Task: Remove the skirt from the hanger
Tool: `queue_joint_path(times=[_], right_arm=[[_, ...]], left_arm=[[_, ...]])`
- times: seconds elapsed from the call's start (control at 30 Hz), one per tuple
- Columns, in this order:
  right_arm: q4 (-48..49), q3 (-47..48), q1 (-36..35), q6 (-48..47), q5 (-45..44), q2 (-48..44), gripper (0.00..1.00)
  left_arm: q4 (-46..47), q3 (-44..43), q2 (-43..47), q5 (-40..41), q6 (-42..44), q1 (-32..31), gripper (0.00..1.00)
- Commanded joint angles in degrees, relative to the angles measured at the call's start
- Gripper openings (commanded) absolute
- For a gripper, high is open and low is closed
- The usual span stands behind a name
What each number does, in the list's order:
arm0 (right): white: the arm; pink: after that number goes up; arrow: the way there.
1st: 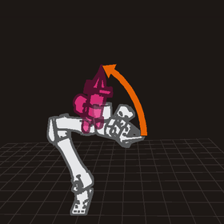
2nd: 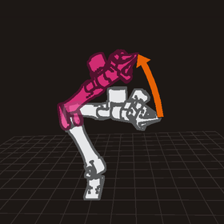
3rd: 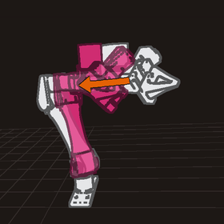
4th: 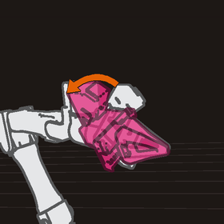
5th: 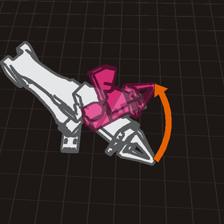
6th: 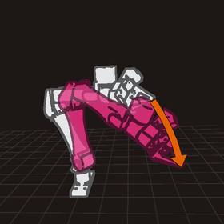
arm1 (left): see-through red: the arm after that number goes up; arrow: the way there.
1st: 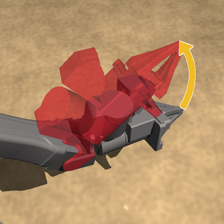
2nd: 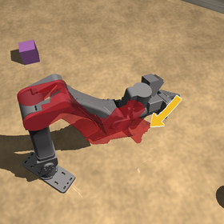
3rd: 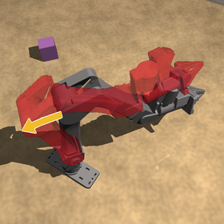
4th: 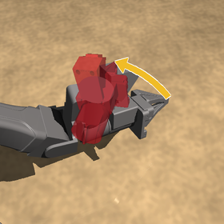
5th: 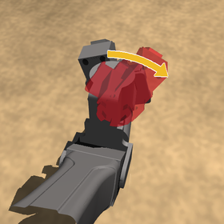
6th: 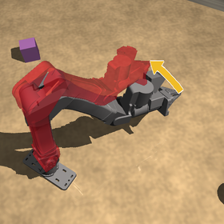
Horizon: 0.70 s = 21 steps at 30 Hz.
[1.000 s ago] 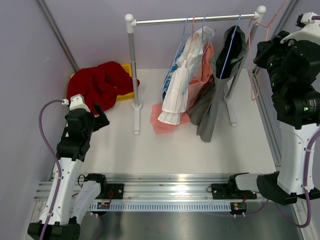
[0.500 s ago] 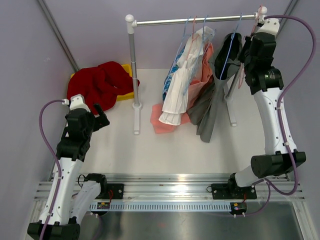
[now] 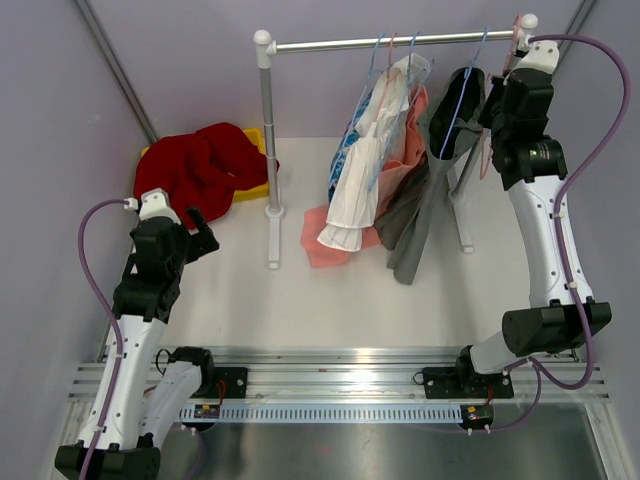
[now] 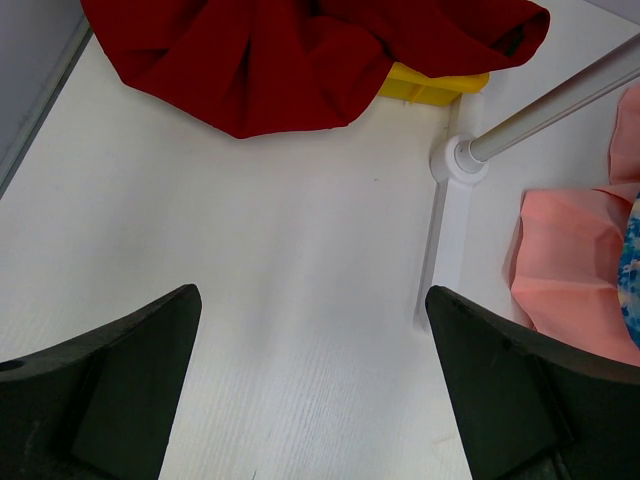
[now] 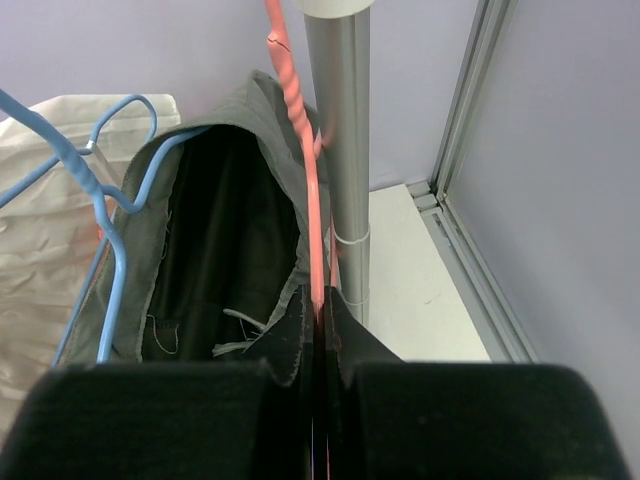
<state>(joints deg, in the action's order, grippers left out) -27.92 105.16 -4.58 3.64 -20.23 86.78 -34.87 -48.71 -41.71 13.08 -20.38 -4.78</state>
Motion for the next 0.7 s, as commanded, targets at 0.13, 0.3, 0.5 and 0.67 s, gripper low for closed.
queue_joint_path(times=[0.13,0.3,0.5,0.67], right_arm=[[-4.3,0.0,2.4,1.4,-1.8,0.0,0.0],[-4.6,0.2,2.5,0.7,-0.8,1.8,0.0],[-7.8,4.7,2.5,1.5,-0.6,4.4,0.23],[-9.0,4.1,2.5,2.2,-2.2,3.1,0.92]], left_arm=[[1.3,-0.6,0.3,-0.4,0.9,-0.2,0.99],[1.3,-0.4,0.7,-0.5,0.9,-0.2,0.99],[1.3,-0.5,0.6,-0.3,1.0,-0.3,0.99],[1.3,-0.5,0.7,-0.5,1.0,-0.3,0.99]])
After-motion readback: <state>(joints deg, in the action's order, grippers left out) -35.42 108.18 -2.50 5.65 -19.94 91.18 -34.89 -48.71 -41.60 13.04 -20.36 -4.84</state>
